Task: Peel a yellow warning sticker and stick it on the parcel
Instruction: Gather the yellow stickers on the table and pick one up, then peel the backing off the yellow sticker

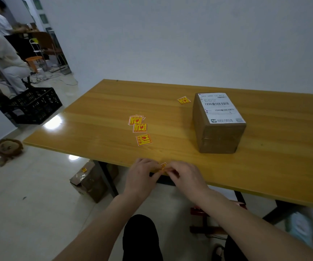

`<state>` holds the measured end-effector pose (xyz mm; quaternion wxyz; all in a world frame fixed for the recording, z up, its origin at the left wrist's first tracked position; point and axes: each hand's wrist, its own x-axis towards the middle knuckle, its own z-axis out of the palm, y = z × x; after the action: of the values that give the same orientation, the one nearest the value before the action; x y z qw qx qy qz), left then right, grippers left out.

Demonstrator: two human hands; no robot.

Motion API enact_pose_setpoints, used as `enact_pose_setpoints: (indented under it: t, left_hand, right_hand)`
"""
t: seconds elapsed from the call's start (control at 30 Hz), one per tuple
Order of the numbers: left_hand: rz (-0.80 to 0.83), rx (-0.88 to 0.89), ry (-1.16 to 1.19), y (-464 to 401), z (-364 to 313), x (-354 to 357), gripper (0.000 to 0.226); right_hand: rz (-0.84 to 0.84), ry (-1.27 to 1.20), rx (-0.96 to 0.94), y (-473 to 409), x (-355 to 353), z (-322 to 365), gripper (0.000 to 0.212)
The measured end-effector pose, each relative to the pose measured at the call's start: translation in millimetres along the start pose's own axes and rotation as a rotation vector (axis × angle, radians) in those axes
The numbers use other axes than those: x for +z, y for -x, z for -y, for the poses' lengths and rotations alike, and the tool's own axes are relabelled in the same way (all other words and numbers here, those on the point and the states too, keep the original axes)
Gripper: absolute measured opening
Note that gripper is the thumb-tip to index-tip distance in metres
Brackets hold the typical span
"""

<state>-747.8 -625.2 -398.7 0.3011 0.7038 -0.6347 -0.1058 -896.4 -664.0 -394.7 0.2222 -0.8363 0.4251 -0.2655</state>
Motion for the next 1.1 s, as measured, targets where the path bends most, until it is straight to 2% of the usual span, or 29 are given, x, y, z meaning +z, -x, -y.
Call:
enact_pose_setpoints:
  t: [0.1, 0.13, 0.2, 0.27, 0.47, 0.57, 0.7, 0.83, 1.1]
  left_hand:
    - [0.026, -0.168, 0.229, 6, -17, -4, 0.009]
    - [0.026, -0.238, 0.360, 6, -24, -6, 0.004]
    - [-0.001, -0.347, 0.614, 5, -39, -11, 0.011]
    - [-0.025, -0.374, 0.728, 5, -50, -14, 0.018]
    - [-0.147, -0.319, 0.696, 9, -78, -9, 0.028]
    - [-0.199, -0.236, 0.632, 11, -89, 0, 0.018]
    - [-0.261, -0.186, 0.576, 13, -96, 0, 0.015]
    - [-0.252, -0.186, 0.644, 15, -102, -2, 0.014]
    - [-0.290, -0.147, 0.690, 16, -108, -3, 0.012]
  right_hand:
    - [-0.033, -0.340, 0.283, 0, -17, 4, 0.014]
    - [-0.042, -0.419, 0.333, -1, -23, 5, 0.013]
    - [-0.072, -0.518, 0.380, -2, -33, 8, 0.013]
    - [-0.114, -0.572, 0.401, -1, -42, 11, 0.014]
    - [-0.271, -0.455, 0.367, 3, -54, 16, 0.004]
    - [-0.276, -0.609, 0.369, 9, -62, 20, 0.003]
    - [-0.294, -0.781, 0.401, 13, -67, 28, 0.004]
    - [-0.332, -0.899, 0.389, 14, -72, 34, 0.004]
    - [-0.345, -0.951, 0.390, 15, -75, 35, 0.010]
